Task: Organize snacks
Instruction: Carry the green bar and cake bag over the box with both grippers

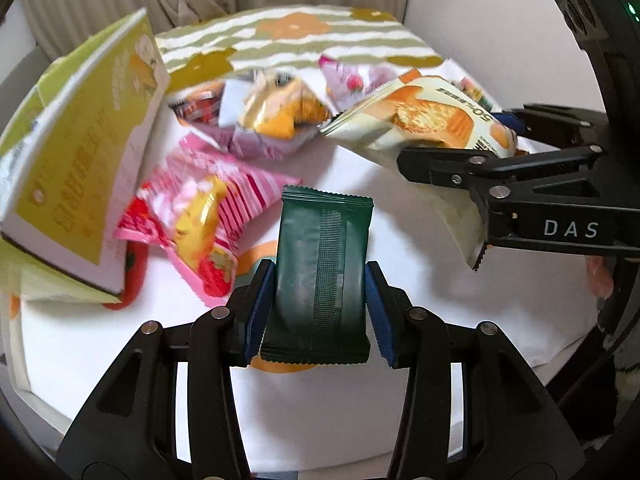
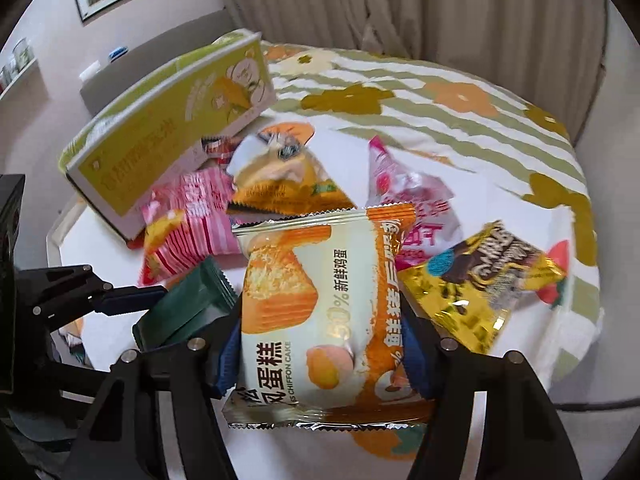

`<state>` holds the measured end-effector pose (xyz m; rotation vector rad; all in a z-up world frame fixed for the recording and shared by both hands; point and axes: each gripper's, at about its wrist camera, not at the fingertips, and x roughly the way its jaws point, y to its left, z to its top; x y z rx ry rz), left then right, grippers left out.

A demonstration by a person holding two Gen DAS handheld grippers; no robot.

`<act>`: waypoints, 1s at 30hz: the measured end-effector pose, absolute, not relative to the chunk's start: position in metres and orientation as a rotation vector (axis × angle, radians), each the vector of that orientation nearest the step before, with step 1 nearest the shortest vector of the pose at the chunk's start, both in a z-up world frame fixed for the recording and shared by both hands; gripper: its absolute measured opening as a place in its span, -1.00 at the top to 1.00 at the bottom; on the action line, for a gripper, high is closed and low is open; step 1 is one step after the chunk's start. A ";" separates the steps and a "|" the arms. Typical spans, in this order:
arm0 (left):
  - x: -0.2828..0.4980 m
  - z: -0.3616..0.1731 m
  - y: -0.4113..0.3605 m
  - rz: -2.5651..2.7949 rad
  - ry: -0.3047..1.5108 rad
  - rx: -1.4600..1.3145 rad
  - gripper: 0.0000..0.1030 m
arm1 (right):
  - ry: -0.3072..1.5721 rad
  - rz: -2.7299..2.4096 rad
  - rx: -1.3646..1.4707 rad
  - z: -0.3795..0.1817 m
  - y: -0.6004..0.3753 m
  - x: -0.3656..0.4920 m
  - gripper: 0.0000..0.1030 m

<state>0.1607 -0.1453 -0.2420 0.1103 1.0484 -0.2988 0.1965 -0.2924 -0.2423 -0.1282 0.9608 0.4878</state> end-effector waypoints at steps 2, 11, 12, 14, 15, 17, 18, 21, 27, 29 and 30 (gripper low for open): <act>0.157 -0.227 -0.142 -0.304 1.024 0.104 0.20 | 0.947 0.461 -0.114 -0.229 -0.294 0.191 -0.19; 0.149 -0.156 -0.130 -0.335 0.893 0.094 0.20 | 0.889 0.366 -0.077 -0.171 -0.291 0.167 -0.19; 0.148 -0.150 -0.126 -0.336 0.880 0.093 0.20 | 0.882 0.358 -0.076 -0.165 -0.290 0.164 -0.19; 0.146 -0.136 -0.118 -0.338 0.857 0.085 0.20 | 0.866 0.334 -0.078 -0.153 -0.286 0.160 -0.19; 0.146 -0.129 -0.114 -0.340 0.849 0.081 0.20 | 0.858 0.323 -0.077 -0.147 -0.284 0.158 -0.19; 0.145 -0.118 -0.105 -0.345 0.833 0.077 0.20 | 0.847 0.311 -0.065 -0.137 -0.279 0.156 -0.19; 0.145 -0.112 -0.101 -0.344 0.823 0.078 0.20 | 0.840 0.303 -0.056 -0.130 -0.276 0.154 -0.19; 0.148 -0.093 -0.083 -0.342 0.791 0.086 0.20 | 0.817 0.289 -0.040 -0.115 -0.263 0.153 -0.19; 0.163 -0.064 -0.033 -0.314 0.745 0.075 0.20 | 0.774 0.296 -0.022 -0.090 -0.219 0.160 -0.19; 0.169 -0.057 -0.012 -0.297 0.737 0.068 0.20 | 0.765 0.310 -0.004 -0.084 -0.201 0.164 -0.19; 0.172 -0.055 -0.001 -0.288 0.735 0.063 0.20 | 0.760 0.317 0.003 -0.081 -0.191 0.168 -0.19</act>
